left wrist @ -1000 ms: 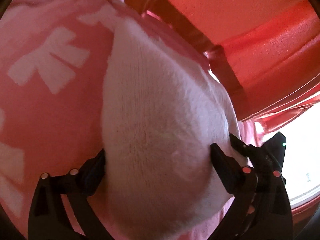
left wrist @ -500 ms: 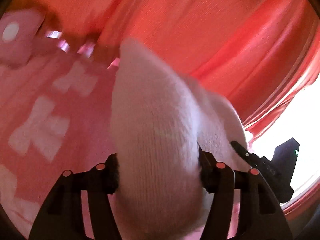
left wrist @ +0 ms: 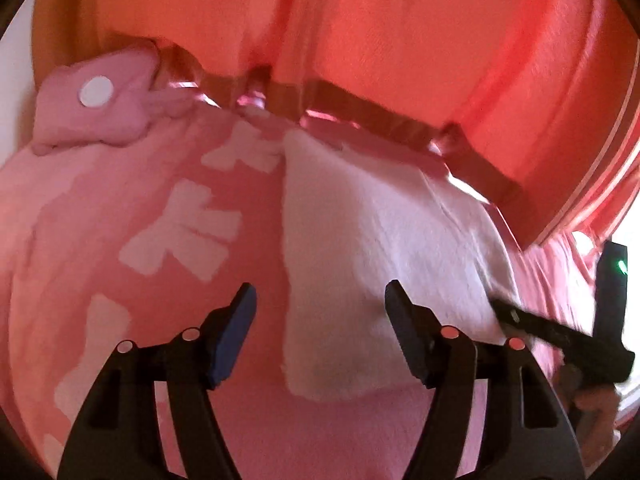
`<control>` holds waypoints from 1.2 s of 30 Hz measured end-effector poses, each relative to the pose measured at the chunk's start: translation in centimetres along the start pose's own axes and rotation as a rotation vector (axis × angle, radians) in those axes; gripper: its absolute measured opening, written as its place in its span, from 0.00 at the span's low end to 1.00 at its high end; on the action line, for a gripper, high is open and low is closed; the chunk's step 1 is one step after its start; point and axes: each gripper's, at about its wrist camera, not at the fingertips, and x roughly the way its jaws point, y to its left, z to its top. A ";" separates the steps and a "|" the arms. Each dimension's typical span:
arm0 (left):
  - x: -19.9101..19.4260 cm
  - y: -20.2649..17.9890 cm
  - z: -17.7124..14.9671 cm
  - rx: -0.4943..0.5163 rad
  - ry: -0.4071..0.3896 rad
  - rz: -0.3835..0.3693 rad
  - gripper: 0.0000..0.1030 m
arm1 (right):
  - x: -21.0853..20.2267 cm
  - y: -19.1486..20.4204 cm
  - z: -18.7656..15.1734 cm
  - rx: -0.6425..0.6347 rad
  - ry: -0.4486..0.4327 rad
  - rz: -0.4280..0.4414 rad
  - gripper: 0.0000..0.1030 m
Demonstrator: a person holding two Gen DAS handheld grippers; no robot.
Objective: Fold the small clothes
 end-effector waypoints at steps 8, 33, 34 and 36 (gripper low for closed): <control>0.4 0.0 -1.3 0.046 0.038 0.064 0.68 | -1.3 2.3 0.6 -0.102 -0.119 -0.070 0.16; 0.4 -1.3 -2.0 0.115 0.011 0.145 0.74 | 0.0 4.1 -2.5 -0.213 0.043 -0.231 0.13; 0.4 -1.3 -2.0 0.119 0.008 0.148 0.74 | -0.4 4.5 -2.6 -0.215 0.038 -0.237 0.13; 0.2 -1.4 -2.0 0.127 0.002 0.155 0.74 | -1.6 4.5 -2.4 -0.182 0.012 -0.213 0.15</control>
